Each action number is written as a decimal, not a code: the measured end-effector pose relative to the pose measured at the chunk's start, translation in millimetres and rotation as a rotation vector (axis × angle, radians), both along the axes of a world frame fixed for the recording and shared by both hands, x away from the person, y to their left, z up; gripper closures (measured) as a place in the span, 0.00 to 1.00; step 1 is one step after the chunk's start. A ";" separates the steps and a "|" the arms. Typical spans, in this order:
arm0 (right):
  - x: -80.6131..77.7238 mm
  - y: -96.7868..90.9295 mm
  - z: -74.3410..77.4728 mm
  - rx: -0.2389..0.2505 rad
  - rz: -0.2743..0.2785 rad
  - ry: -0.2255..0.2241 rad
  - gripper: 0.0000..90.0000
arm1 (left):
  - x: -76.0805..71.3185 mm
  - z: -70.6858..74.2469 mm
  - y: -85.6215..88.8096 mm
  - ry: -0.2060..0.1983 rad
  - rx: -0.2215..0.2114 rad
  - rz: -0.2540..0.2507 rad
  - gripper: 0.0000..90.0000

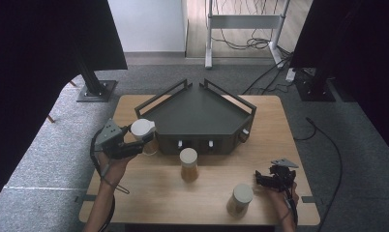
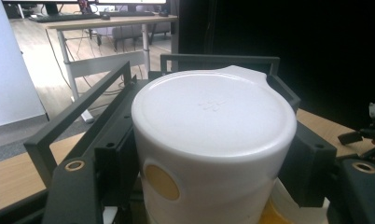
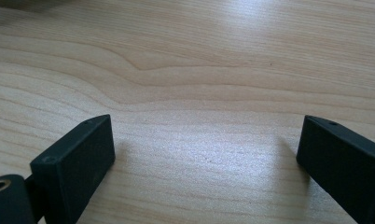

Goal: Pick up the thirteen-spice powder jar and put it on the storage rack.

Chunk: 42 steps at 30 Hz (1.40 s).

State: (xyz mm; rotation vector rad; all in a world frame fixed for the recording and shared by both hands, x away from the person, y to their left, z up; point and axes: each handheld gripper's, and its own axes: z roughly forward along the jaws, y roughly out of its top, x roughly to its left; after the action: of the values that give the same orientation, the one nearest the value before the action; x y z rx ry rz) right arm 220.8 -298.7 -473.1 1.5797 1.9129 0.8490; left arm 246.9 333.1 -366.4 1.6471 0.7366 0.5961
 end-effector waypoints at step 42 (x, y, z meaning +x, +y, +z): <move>0.0 0.0 -0.2 0.001 -0.001 -0.001 0.04 | 65.4 30.3 -46.4 0.006 0.033 0.144 0.35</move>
State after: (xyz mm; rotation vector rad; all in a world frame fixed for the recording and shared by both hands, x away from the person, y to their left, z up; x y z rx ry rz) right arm 220.8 -298.7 -473.3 1.5800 1.9116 0.8504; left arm 312.4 286.7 -336.1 1.6356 0.8586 0.7086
